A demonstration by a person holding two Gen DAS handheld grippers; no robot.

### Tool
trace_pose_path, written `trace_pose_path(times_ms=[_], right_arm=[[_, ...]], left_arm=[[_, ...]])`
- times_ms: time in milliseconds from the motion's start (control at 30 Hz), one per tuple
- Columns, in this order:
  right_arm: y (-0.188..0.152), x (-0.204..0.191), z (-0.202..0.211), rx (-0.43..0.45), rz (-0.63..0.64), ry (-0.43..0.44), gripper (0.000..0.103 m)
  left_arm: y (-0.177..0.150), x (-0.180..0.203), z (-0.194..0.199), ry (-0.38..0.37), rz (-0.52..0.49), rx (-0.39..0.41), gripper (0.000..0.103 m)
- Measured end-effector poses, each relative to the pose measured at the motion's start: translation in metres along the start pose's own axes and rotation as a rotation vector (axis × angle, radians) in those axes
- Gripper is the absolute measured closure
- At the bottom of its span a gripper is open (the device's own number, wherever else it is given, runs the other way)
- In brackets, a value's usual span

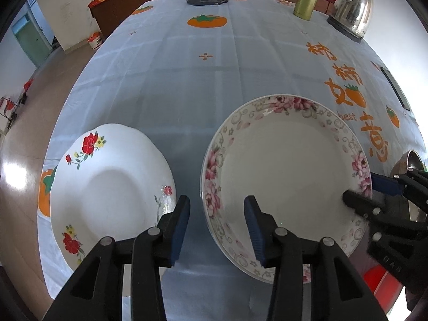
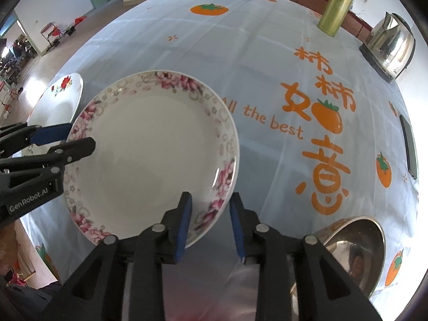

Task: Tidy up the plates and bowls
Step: 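Open both grippers to release the pink-rimmed plate and withdraw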

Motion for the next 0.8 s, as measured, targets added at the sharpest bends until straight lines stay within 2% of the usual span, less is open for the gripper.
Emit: trace_pose_path(times_ms=[67, 200, 267, 367, 433, 633, 800], right_arm=[[-0.001, -0.001, -0.002, -0.008, 0.004, -0.007, 0.054], [-0.003, -0.001, -0.001, -0.011, 0.003, -0.023, 0.049], [-0.004, -0.001, -0.001, -0.010, 0.005, -0.036, 0.041], [-0.003, 0.001, 0.002, -0.004, 0.004, -0.049, 0.040], [-0.003, 0.001, 0.004, -0.003, 0.001, -0.056, 0.038], [-0.002, 0.001, 0.011, 0.016, -0.005, -0.063, 0.033], [-0.001, 0.002, 0.011, 0.015, -0.015, -0.061, 0.027]], left_arm=[[0.000, 0.000, 0.001, -0.001, 0.001, 0.001, 0.058], [0.000, -0.004, 0.003, -0.005, 0.008, 0.000, 0.057], [0.001, -0.005, 0.004, -0.014, 0.019, -0.003, 0.057], [0.003, -0.005, 0.007, -0.026, 0.034, -0.009, 0.051], [0.004, -0.007, 0.012, -0.024, 0.046, 0.009, 0.039], [0.008, -0.014, 0.025, -0.054, 0.080, 0.043, 0.037], [0.010, -0.020, 0.033, -0.026, 0.085, 0.072, 0.037]])
Point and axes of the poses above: each gripper's, at about its wrist camera, not at the fingertips, and z roughly against the way its jaws point, x to its right, y to its top, the point moved 1 cm from there along -z, roughly the way its jaws point, and after that the axes turned 3 degrees about y, right-handed, at the moved point
